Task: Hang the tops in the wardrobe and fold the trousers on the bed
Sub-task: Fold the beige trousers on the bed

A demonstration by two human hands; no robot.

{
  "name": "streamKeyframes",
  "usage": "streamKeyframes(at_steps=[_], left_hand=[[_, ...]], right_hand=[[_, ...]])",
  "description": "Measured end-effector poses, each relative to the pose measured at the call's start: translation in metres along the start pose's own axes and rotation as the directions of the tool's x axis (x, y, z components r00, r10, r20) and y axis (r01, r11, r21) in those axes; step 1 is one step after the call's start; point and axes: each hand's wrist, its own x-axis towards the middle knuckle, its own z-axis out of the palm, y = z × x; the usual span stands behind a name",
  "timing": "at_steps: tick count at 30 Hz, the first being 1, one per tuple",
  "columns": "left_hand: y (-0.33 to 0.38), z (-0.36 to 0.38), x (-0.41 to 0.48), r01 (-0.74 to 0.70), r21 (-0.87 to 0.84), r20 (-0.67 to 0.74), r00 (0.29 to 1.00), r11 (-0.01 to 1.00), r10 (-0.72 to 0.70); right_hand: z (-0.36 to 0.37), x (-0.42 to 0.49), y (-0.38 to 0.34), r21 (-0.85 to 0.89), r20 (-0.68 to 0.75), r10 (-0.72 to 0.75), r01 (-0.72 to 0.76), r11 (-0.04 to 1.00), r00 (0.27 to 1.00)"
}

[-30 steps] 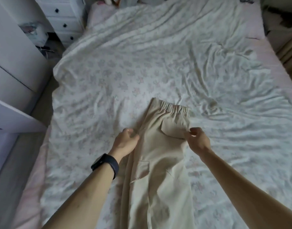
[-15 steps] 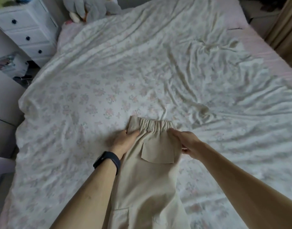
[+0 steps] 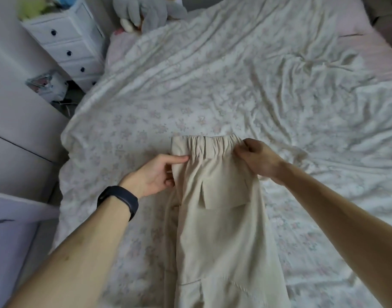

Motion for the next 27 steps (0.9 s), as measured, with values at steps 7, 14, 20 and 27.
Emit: streamKeyframes(at_steps=[7, 14, 20, 27], left_hand=[[-0.011, -0.01, 0.018, -0.076, 0.558, -0.358, 0.876, 0.826, 0.322], [-0.062, 0.017, 0.017, 0.033, 0.567, -0.577, 0.729, 0.823, 0.368], [-0.122, 0.027, -0.018, 0.098, 0.546, -0.56, 0.782, 0.832, 0.275], [-0.148, 0.014, -0.04, 0.128, 0.496, -0.58, 0.785, 0.859, 0.218]], right_hand=[[0.041, 0.041, 0.007, -0.326, -0.123, 0.081, -0.118, 0.938, 0.989], [0.074, 0.001, 0.064, -0.123, -0.148, 0.292, -0.31, 0.943, 0.945], [0.117, -0.068, 0.083, -0.34, -0.391, -0.063, -0.08, 0.937, 0.918], [0.161, -0.138, 0.104, -0.6, -0.146, -0.186, 0.063, 0.797, 0.972]])
